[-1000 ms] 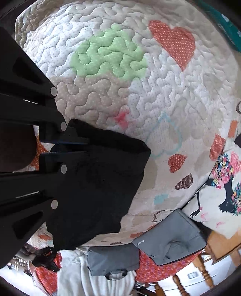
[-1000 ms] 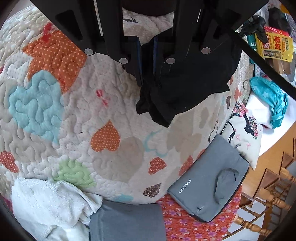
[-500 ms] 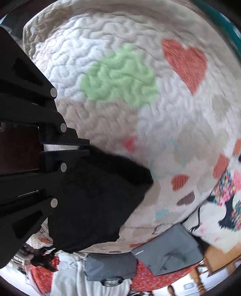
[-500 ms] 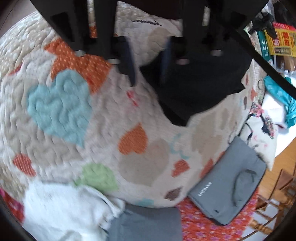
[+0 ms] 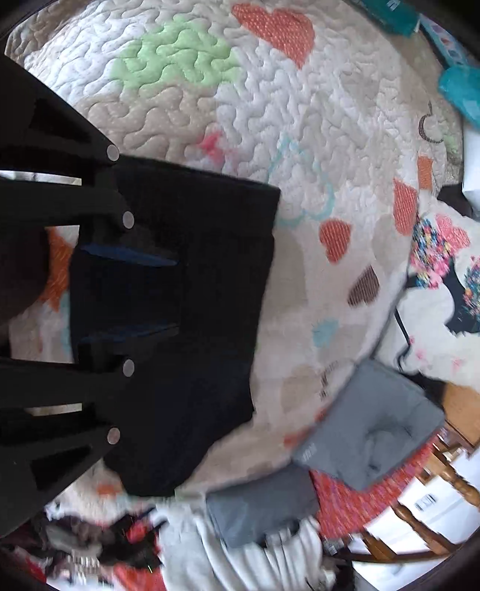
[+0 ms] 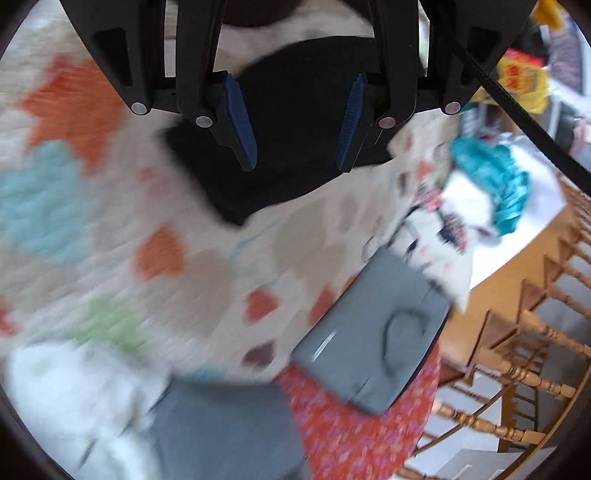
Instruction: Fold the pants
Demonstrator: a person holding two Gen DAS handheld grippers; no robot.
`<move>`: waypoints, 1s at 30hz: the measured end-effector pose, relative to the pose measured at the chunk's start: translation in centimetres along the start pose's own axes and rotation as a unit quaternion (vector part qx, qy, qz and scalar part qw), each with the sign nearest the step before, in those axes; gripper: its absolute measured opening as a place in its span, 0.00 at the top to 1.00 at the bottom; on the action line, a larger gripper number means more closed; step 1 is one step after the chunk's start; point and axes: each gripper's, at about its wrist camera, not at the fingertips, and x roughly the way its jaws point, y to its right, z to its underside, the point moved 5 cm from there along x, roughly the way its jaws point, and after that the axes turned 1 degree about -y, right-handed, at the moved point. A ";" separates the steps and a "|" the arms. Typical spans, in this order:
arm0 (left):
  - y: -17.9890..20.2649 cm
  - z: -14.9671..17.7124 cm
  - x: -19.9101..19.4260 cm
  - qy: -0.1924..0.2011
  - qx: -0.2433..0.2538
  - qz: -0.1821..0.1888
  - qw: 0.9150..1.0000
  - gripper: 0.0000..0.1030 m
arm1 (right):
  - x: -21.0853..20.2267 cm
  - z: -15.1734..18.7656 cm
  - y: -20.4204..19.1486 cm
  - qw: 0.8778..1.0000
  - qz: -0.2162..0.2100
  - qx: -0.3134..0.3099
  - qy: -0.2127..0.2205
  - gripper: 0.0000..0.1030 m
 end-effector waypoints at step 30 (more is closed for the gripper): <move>-1.2 3.9 2.5 0.006 0.010 0.049 0.999 0.57 | 28.6 7.4 -18.8 0.905 0.128 -0.331 -0.234 0.95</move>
